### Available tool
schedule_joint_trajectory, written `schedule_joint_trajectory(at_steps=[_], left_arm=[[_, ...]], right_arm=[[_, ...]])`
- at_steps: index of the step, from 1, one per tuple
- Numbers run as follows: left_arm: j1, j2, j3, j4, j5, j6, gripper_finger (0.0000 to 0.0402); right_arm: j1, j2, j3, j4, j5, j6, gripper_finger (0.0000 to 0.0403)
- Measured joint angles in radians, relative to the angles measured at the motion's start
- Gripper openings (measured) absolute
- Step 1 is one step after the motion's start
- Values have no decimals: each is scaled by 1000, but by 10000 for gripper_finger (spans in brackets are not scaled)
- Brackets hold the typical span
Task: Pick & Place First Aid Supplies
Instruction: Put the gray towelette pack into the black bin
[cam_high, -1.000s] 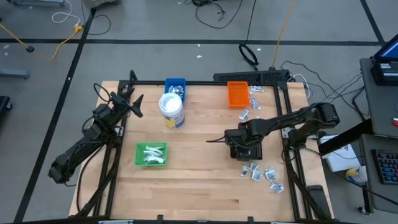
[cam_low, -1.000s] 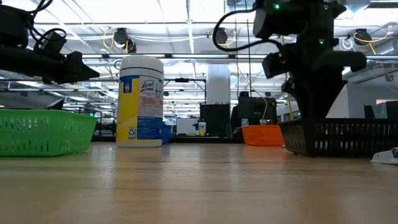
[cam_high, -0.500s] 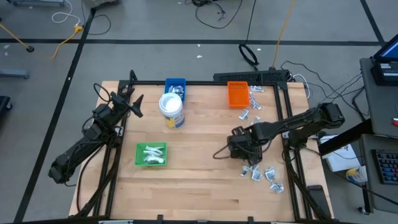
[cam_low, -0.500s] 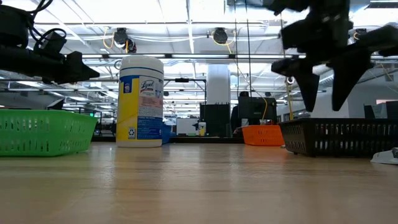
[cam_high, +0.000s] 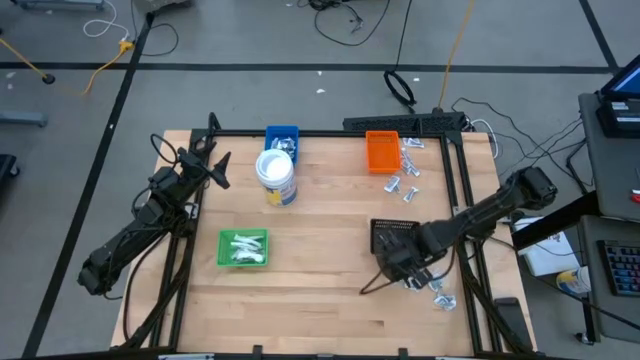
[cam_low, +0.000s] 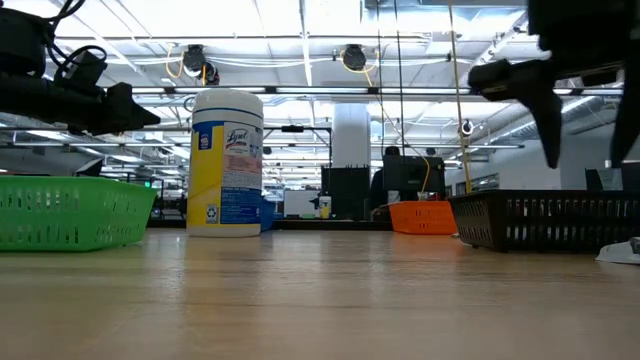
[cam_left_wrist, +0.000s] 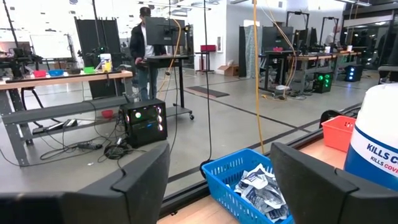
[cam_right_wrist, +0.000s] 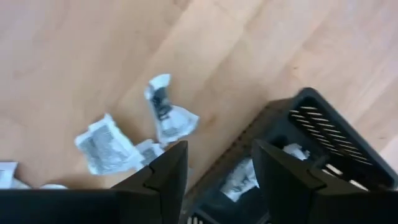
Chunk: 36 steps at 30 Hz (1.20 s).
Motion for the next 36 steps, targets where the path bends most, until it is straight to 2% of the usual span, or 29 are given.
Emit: schedule_joint_trajectory(at_steps=[8, 14, 28, 32, 36], left_arm=[[0, 0, 0, 0, 0, 0, 274], [0, 0, 0, 0, 0, 0, 274], [0, 0, 0, 0, 0, 0, 274], [0, 0, 0, 0, 0, 0, 274], [0, 0, 0, 0, 0, 0, 274]], right_arm=[[100, 6, -11, 16, 0, 104, 168], [135, 55, -60, 69, 1, 170, 161], [135, 203, -66, 141, 1, 116, 155], [135, 211, -66, 155, 1, 107, 125], [135, 211, -66, 155, 1, 92, 66]])
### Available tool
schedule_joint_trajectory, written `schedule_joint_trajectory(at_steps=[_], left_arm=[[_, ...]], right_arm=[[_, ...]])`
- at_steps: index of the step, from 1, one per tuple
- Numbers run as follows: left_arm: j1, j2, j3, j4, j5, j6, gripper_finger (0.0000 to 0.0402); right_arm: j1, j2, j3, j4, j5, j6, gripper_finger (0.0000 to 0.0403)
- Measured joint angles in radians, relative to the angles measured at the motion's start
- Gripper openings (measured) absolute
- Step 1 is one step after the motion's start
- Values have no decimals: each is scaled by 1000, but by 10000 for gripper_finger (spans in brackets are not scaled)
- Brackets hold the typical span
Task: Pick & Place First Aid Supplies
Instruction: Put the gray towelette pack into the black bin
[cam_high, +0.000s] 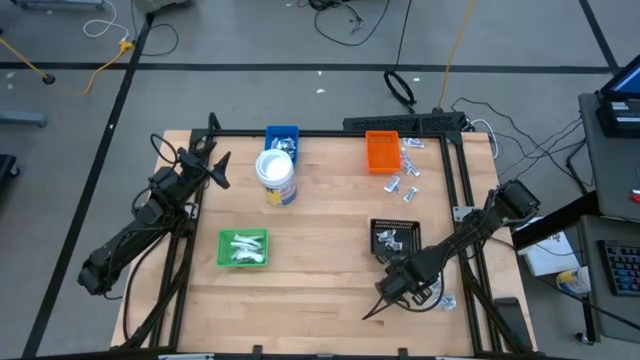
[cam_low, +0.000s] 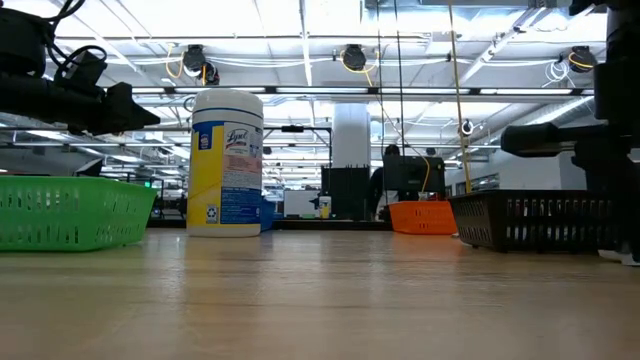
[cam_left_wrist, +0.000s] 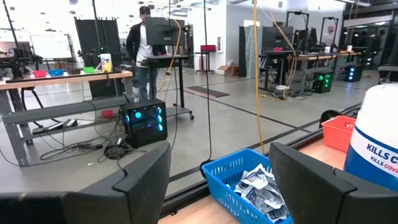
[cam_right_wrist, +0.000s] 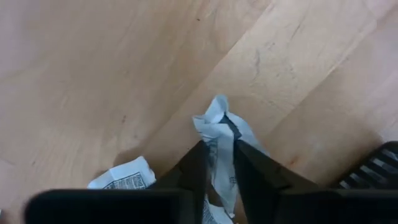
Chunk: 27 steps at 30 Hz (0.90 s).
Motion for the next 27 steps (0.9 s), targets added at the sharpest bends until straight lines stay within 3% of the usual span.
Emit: schedule_joint_trajectory(at_steps=[4, 14, 23, 27], left_arm=[[0, 0, 0, 0, 0, 0, 274], [0, 0, 0, 0, 0, 0, 274], [0, 0, 0, 0, 0, 0, 273], [0, 0, 0, 0, 0, 0, 273]], right_arm=[[0, 0, 5, -16, -1, 7, 11], [0, -79, 95, -135, -5, 134, 5], [-2, -147, 116, -257, -4, 518, 8], [-3, -148, 116, -338, -5, 585, 9]])
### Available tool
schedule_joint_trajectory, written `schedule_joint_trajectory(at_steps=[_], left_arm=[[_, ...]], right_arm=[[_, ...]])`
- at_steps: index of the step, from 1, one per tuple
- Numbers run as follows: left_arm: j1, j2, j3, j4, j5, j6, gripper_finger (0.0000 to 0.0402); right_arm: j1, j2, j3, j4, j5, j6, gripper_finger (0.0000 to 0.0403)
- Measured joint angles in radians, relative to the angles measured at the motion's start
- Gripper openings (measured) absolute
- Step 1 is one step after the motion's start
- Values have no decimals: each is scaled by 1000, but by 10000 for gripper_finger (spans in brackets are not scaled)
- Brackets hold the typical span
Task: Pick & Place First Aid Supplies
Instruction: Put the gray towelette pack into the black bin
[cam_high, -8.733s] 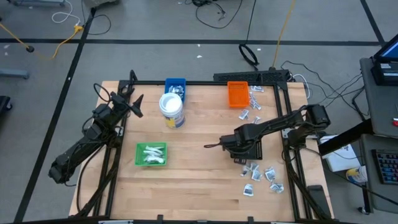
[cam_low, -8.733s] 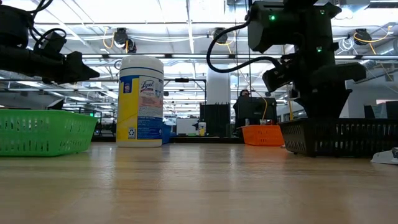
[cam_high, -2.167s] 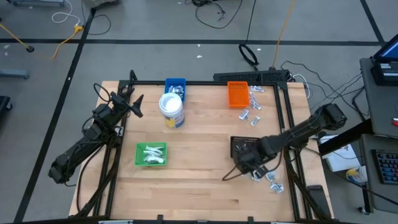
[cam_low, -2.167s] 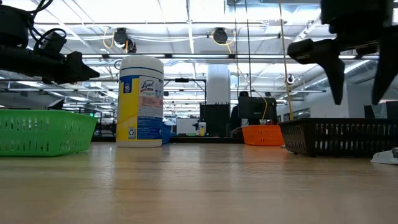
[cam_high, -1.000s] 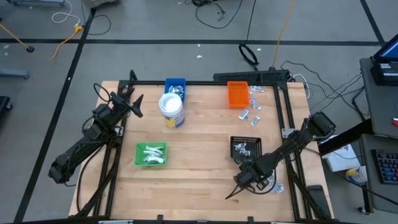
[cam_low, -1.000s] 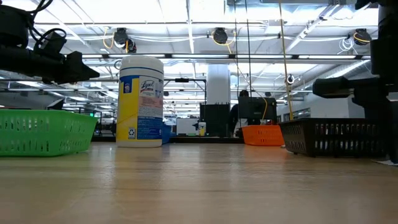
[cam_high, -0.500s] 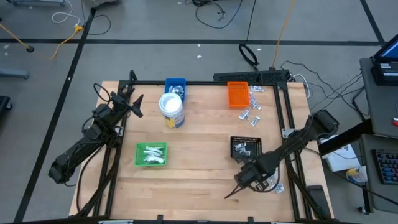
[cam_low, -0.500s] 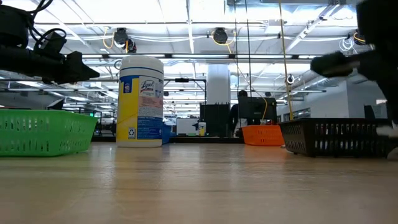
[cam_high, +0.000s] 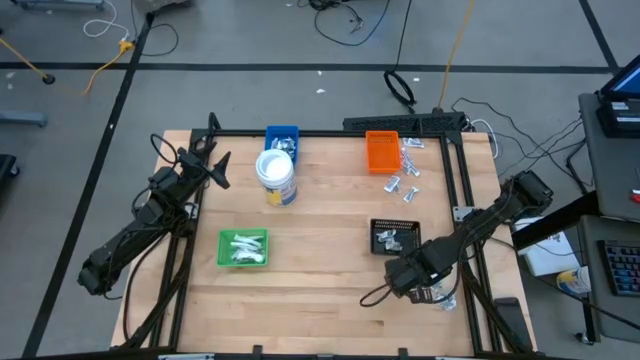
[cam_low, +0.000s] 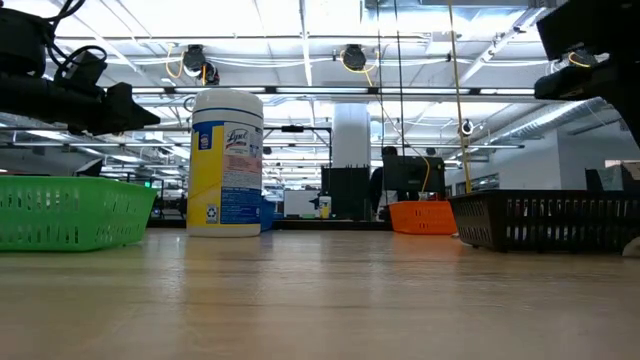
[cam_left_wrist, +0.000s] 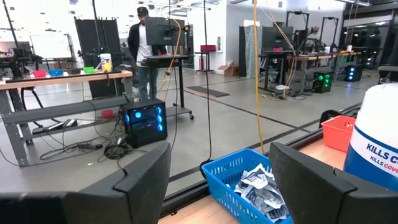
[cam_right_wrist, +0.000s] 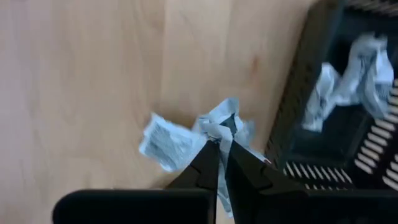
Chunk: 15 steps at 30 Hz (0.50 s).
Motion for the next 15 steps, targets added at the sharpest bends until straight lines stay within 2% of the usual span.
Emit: schedule_joint_trajectory(at_steps=[5, 15], left_arm=[[0, 0, 0, 0, 0, 0, 274], [0, 0, 0, 0, 0, 0, 273]], right_arm=[[-52, -42, 0, -57, 3, -52, 10], [-263, -107, 0, -71, 3, -157, 12]])
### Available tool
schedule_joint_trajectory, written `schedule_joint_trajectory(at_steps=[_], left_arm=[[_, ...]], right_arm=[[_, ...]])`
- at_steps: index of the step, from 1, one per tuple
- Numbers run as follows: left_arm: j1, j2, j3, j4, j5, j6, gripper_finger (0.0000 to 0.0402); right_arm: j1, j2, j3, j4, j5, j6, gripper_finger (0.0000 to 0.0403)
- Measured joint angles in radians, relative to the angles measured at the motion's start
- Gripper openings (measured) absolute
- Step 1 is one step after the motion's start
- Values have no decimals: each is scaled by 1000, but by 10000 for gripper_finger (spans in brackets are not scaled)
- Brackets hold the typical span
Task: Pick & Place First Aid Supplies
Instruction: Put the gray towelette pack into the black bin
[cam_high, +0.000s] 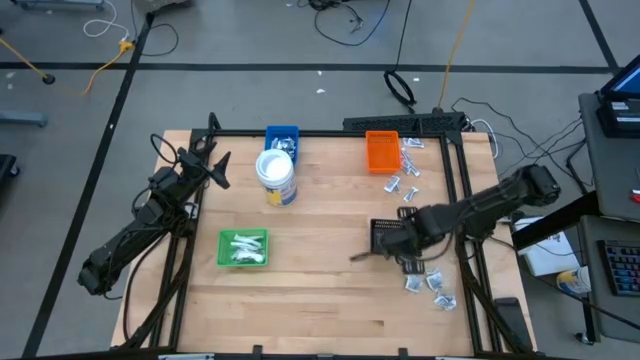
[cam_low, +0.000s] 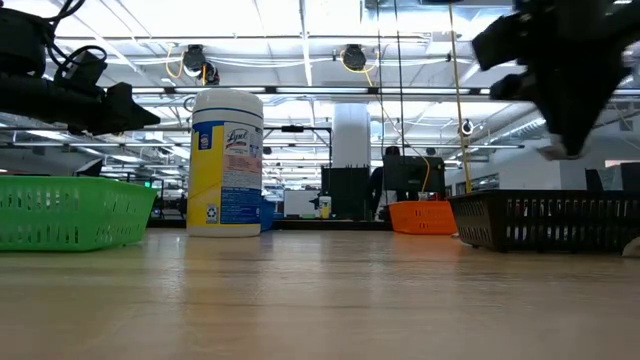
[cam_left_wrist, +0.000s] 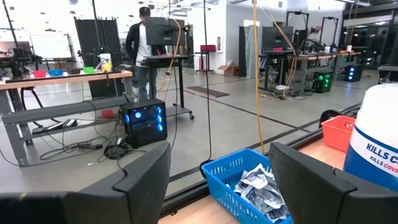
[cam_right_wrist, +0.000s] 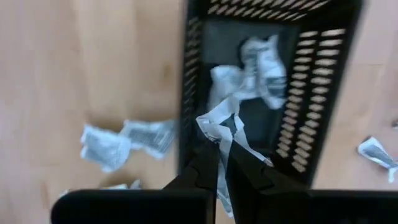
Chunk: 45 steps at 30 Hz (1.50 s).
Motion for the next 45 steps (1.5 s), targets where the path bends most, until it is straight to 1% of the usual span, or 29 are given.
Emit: schedule_joint_trajectory(at_steps=[4, 9, 18, 21, 26, 30, 36, 39, 42, 45], left_arm=[[0, 0, 0, 0, 0, 0, 274], [0, 0, 0, 0, 0, 0, 274], [0, 0, 0, 0, 0, 0, 273], [0, 0, 0, 0, 0, 0, 274], [0, 0, 0, 0, 0, 0, 273], [0, 0, 0, 0, 0, 0, 274], [0, 0, 0, 0, 0, 0, 273], [0, 0, 0, 0, 0, 0, 274], [0, 0, 0, 0, 0, 0, 274], [0, 0, 0, 0, 0, 0, 274]], right_arm=[[-87, -2, -4, 7, 0, -20, 11], [-146, -1, -80, 60, 1, -27, 11], [-155, -1, -227, 228, 0, -28, 11], [-155, -1, -254, 268, 0, -27, 12], [-155, -1, -265, 274, 0, -27, 23], [-155, -1, -259, 273, 0, -27, 49], [-155, -1, -258, 269, 0, 20, 127], [-155, -2, -258, 268, -3, 35, 160], [-155, -9, -245, 241, -3, 50, 179], [-155, -27, -211, 192, -1, 76, 184]])
